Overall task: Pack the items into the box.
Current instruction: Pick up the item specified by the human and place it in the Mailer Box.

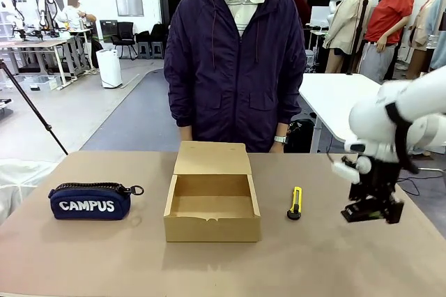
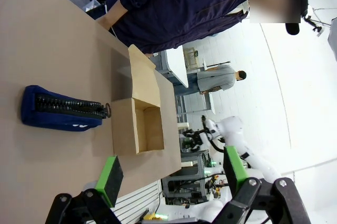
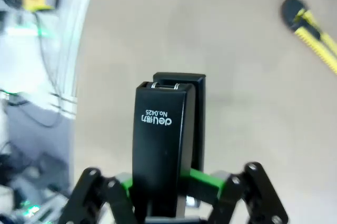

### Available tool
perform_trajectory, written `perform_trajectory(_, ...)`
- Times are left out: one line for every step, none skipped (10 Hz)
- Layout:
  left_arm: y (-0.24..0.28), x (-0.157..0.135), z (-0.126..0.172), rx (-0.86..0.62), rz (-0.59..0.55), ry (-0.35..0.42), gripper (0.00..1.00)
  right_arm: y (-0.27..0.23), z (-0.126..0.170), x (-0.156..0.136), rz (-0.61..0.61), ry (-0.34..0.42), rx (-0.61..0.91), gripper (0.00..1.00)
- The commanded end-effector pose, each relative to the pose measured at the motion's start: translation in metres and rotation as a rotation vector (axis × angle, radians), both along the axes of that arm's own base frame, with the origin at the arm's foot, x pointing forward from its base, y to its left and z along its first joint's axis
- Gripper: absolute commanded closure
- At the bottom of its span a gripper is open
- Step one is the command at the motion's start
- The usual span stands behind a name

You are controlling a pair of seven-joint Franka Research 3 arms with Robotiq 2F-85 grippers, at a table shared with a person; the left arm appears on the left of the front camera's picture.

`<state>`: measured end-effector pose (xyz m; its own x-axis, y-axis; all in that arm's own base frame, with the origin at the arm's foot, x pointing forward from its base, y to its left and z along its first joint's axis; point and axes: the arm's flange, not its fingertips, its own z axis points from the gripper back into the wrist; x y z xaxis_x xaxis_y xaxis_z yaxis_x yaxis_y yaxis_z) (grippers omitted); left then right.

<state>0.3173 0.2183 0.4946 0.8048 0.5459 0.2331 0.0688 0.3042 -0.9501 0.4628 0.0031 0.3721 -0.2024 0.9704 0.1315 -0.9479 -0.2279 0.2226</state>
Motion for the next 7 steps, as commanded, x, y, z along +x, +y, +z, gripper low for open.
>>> perform_trajectory(0.001, -0.002, 0.002, 0.002, -0.011, 0.003, 0.0, -0.001, 0.059, -0.006, -0.184, 0.028, -0.08, 1.0)
perform_trajectory(0.001, -0.002, 0.002, 0.002, -0.011, 0.003, 0.0, -0.004, 0.07, -0.011, -0.25, 0.032, -0.087, 1.0)
perform_trajectory(0.001, -0.002, 0.002, 0.002, -0.011, 0.003, 0.0, -0.01, 0.077, -0.016, -0.303, -0.007, -0.078, 1.0)
perform_trajectory(0.001, -0.002, 0.002, 0.002, -0.011, 0.003, 0.0, -0.018, 0.074, -0.014, -0.333, -0.081, -0.154, 1.0)
perform_trajectory(0.001, -0.002, 0.002, 0.002, -0.011, 0.003, 0.0, -0.01, 0.082, -0.018, -0.246, 0.009, -0.062, 1.0)
perform_trajectory(0.001, -0.002, 0.002, 0.002, -0.011, 0.003, 0.0, -0.01, 0.082, -0.018, -0.246, 0.009, -0.062, 1.0)
perform_trajectory(0.001, -0.002, 0.002, 0.002, -0.011, 0.003, 0.0, -0.01, 0.082, -0.018, -0.246, 0.009, -0.062, 1.0)
